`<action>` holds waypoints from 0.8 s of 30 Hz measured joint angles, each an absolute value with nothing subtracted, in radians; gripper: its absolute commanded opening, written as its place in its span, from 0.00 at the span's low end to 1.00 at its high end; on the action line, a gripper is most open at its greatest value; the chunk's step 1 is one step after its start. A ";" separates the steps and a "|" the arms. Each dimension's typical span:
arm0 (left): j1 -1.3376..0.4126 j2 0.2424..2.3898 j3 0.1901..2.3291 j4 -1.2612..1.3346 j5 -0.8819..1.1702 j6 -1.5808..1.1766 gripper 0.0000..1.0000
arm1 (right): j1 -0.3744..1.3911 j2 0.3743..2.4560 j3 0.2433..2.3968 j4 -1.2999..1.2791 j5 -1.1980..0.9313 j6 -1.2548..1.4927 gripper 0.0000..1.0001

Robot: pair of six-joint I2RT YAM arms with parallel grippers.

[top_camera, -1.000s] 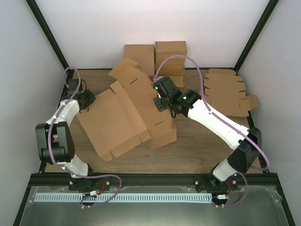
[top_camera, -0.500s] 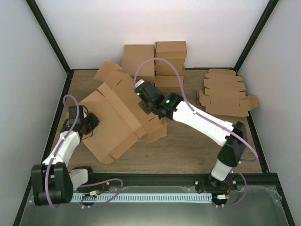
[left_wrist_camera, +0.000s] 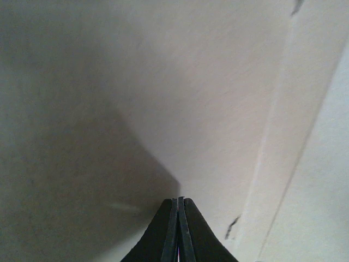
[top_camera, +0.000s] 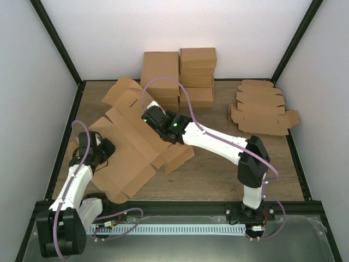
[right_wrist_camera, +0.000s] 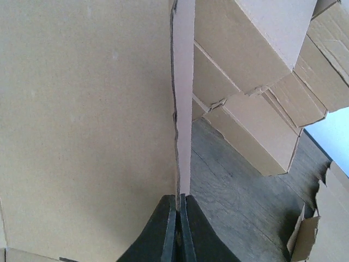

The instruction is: Fold the paper box

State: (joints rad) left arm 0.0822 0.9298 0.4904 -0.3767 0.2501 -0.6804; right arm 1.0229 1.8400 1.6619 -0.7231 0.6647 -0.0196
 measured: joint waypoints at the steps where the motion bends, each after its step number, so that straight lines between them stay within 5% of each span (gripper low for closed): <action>1: 0.082 0.937 0.476 -0.374 0.254 -0.680 0.04 | 1.024 1.847 1.664 -0.720 0.668 -0.013 0.02; 16: 0.082 0.983 0.437 -0.326 0.324 -0.665 0.04 | 1.053 1.857 1.673 -0.751 0.753 0.047 0.01; 24: 0.081 0.887 0.574 -0.386 0.371 -0.607 0.07 | 1.058 1.688 1.657 -0.746 0.796 -0.036 0.01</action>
